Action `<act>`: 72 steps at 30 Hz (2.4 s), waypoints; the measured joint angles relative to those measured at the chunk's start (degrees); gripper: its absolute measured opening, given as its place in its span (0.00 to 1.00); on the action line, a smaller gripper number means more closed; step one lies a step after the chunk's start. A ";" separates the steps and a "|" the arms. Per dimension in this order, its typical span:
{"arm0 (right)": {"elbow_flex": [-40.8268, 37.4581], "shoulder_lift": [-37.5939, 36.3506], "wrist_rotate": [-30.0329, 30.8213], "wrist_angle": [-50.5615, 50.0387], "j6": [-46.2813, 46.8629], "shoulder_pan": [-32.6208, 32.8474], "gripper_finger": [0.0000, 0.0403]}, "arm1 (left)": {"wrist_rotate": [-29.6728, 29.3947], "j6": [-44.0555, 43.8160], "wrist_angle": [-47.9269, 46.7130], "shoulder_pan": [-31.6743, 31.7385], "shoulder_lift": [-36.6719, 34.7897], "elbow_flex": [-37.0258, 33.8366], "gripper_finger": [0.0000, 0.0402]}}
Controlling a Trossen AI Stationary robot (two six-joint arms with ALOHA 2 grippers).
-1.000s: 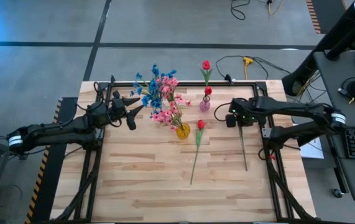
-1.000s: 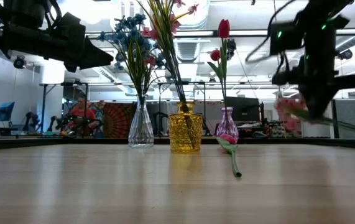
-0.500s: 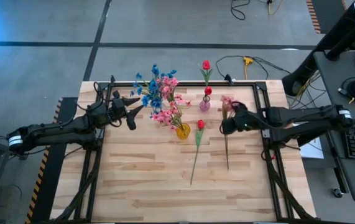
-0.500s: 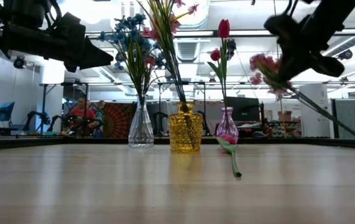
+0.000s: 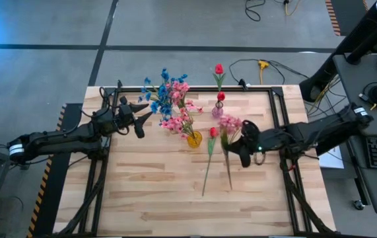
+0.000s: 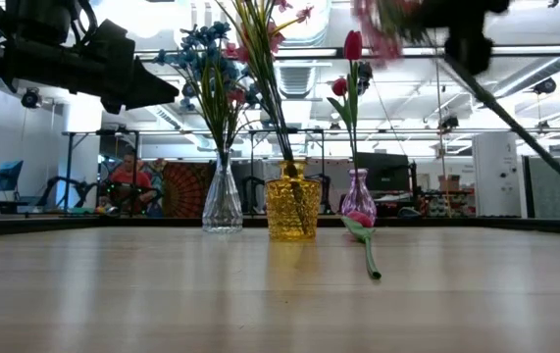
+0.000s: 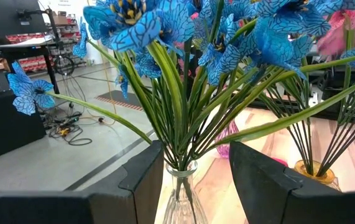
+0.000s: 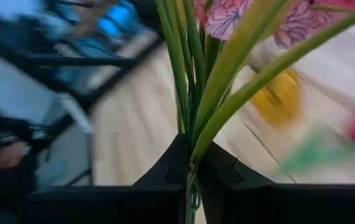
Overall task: Sort flowers into vase by color
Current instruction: Put the pink flowers into the yellow vase
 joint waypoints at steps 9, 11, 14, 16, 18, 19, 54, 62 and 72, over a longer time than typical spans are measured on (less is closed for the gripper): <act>0.00 0.01 3.47 19.97 -23.01 2.58 0.03 | 0.00 -0.01 0.00 -0.02 0.00 0.00 0.42; 0.00 0.01 6.39 22.44 -27.91 2.58 0.03 | 0.00 -0.01 -0.02 -0.01 0.00 0.00 0.42; 0.00 0.56 10.92 26.25 -32.99 2.58 0.03 | 0.00 -0.02 0.00 -0.01 0.00 0.00 0.42; 0.00 1.57 12.86 29.08 -36.39 2.56 0.03 | 0.00 -0.02 0.00 -0.01 0.00 0.00 0.42; -0.02 3.21 13.56 32.77 -39.72 2.56 0.03 | 0.00 -0.02 -0.02 0.00 0.00 0.00 0.42; -0.02 4.07 13.59 34.68 -41.37 2.56 0.03 | 0.00 -0.02 -0.01 -0.01 0.00 0.00 0.42; -0.02 15.00 22.52 54.28 -56.40 -0.85 0.03 | -0.02 -0.20 0.50 0.00 1.87 0.00 0.42; -0.04 17.71 22.46 54.36 -54.84 -1.41 0.03 | -0.03 -0.20 0.57 -0.02 1.95 0.00 0.42; -0.04 18.38 22.49 55.24 -55.23 -1.39 0.03 | -0.03 -0.20 0.61 -0.02 1.95 0.00 0.42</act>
